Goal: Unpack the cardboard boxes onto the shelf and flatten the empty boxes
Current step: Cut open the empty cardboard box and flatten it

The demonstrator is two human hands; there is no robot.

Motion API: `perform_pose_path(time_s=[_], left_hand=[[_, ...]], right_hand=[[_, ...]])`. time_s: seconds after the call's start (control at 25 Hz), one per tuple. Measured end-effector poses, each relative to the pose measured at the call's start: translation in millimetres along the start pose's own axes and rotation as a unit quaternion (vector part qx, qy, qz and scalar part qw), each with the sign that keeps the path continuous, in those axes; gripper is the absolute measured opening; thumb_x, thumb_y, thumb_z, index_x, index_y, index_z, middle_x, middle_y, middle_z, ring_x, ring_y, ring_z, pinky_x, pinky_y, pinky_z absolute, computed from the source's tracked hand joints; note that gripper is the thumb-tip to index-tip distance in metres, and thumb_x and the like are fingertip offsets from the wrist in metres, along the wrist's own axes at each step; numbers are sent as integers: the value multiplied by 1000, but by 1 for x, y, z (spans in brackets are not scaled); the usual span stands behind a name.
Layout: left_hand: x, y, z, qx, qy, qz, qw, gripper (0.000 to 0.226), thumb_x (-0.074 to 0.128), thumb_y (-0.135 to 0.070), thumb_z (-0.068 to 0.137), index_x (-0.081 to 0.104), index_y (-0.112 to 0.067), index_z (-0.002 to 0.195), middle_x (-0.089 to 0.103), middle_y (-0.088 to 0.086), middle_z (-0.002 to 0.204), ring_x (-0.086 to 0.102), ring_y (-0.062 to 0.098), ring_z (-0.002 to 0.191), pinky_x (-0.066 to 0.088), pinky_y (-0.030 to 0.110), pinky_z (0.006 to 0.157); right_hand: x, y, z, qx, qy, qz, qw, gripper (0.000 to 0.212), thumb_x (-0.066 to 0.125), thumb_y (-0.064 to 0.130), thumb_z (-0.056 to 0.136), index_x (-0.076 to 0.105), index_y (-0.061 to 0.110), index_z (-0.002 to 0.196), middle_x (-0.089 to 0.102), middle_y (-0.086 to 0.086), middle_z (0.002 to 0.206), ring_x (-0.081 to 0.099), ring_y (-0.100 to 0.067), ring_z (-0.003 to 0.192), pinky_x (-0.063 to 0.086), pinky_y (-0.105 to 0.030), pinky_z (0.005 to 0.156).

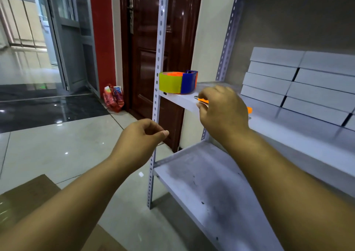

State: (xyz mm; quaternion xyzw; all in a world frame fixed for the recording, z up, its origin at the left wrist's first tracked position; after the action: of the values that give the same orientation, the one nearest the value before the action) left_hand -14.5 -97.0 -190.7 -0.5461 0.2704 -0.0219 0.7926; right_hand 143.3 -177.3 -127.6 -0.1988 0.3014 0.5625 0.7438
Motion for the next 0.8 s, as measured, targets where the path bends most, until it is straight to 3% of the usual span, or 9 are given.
perform_pose_path(time_s=[0.12,0.4,0.64,0.8], left_hand=[[-8,19,-15,-22,-9,10,1000,10,65,-32,88,65,-24,83,65,-6,81,61,12,79,45,26,63],[-30,88,-78,-83,-14,15,996,6,65,-29,88,66,-25,84,65,-7,86,62,14,81,46,27,67],[-39,157,-142,-196,-61,-58,977,6,68,-17,86,68,-12,84,66,4,80,61,18,72,45,21,57],[-42,191,-188,-244,-97,-75,962,10,70,-13,84,66,-5,81,62,6,70,57,16,63,43,26,59]], right_hand=[[8,16,-21,6,1,72,997,15,64,20,89,67,12,101,67,-7,97,58,-27,93,49,-40,77],[41,66,-109,79,116,187,972,14,62,30,92,66,22,102,69,4,95,61,-18,84,53,-38,70],[72,95,-195,95,247,224,938,20,59,35,94,65,24,110,71,6,102,64,-12,87,52,-22,73],[89,112,-244,117,304,249,912,16,57,37,95,63,27,106,68,8,98,63,-11,88,57,-32,75]])
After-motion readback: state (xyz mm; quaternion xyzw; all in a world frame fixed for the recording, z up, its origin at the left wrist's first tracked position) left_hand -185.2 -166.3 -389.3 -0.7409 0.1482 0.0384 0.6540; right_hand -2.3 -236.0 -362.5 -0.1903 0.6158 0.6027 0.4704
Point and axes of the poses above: each hand's wrist, its own z-axis towards the middle knuckle, its own x-axis out of the palm, y = z × x, the point moved 2 cm from there along z, towards the middle knuckle
